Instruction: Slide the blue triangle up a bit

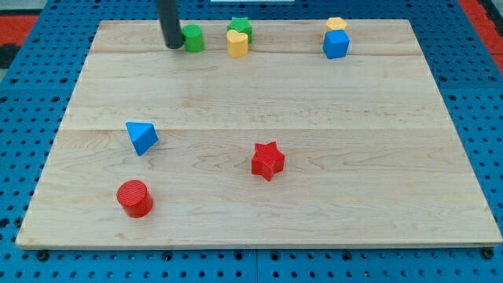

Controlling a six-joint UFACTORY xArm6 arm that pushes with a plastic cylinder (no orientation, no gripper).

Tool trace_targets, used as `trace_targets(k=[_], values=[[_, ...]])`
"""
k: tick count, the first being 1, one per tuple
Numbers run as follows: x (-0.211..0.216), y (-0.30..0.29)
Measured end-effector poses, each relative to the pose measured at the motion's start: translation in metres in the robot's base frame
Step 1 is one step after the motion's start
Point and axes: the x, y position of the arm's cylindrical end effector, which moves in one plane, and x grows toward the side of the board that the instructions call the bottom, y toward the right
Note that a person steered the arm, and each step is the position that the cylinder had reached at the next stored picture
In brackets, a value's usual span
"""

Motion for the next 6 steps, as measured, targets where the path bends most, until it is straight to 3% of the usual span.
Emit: trace_targets(k=[1, 2, 4, 5, 6], values=[[-0.001, 0.029], [0.035, 0.003], [0.24, 0.04], [0.251, -0.003], [0.231, -0.052]])
